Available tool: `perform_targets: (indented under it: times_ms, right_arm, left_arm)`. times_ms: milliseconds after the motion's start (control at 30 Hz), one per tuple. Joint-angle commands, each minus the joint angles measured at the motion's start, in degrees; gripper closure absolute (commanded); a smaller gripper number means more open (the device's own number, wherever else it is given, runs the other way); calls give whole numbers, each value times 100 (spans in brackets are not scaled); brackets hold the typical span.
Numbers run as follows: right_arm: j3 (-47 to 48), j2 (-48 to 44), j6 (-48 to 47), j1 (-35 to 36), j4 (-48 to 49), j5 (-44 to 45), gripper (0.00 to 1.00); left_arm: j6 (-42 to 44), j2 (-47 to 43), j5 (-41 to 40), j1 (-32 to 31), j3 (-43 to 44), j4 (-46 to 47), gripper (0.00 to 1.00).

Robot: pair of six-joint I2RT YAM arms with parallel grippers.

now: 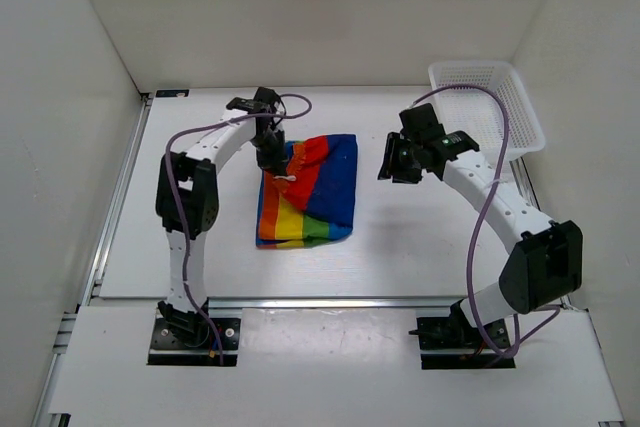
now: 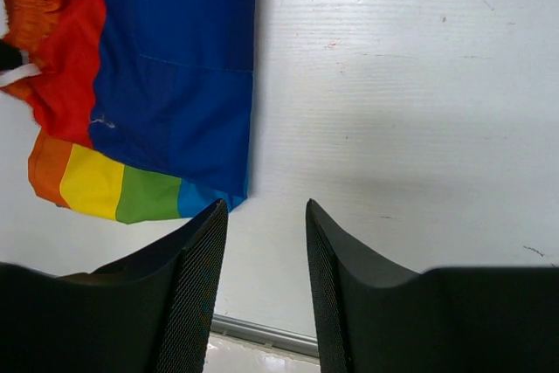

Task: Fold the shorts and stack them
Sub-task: Fold the shorts

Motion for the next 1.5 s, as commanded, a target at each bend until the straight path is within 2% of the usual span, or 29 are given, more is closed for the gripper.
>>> perform_targets:
  times_ms: [0,133,300,333,367,400,500,667,867,967,1033,1067,1100,1133,1233,1267,1467]
  right_arm:
    - [-52,-299,-78,-93,-64,88,53]
    - [-104,-352,-130,-146,-117,88,53]
    - [-165,-247,-235,-146,-48,-157,53]
    - [-166,-246,-306,-146,49,-376,47]
    - [-166,-133,-306,-146,320,-1057,41]
    - [-236,103,-306,-146,531,-1499,24]
    - [-123,868,-158,161,1331,-2703,7]
    - [527,2194,160,749,2052,-3066,4]
    - [1415,3286,212,1093,2194,-3156,4]
    - [1539,3734,212,1155,2396,-3340,11]
    - [1601,3867,335,1155,2676,-3427,21]
    - [1453,3867,492,1155,2843,-3428,37]
    - [1364,3815,589,1155,3167,-3480,46]
    - [1250,3745,695,1155,3353,-3481,68]
    - [784,3395,1108,971,3846,-3358,96]
    - [714,3288,1109,970,3847,-3227,100]
    - [432,2286,986,856,2848,-1586,100]
  left_arm:
    - [-185,-1236,-396,-9,319,-202,90]
    - [-308,-1904,-178,279,-224,-18,90]
    - [-308,-2431,-45,623,-1568,430,90]
    - [-360,-2485,-45,693,-1779,553,90]
    - [-361,-2485,-45,824,-2155,771,90]
    - [-361,-2555,-45,878,-2290,834,90]
    - [-361,-2556,-114,984,-2432,888,90]
    - [-308,-2872,-238,1045,-2309,826,90]
    - [-185,-3065,-238,1221,-2308,703,90]
    - [-133,-3065,-177,1221,-2370,703,90]
    - [-132,-3065,-124,1221,-2370,703,90]
    - [-80,-3013,-124,1221,-2370,703,90]
    - [-80,-3013,-124,1221,-2309,703,90]
    - [-28,-2960,-54,1221,-2248,703,90]
    - [43,-2803,60,1221,-2046,703,90]
    - [43,-2680,61,1160,-1958,703,90]
    - [43,-2073,324,607,-748,528,90]
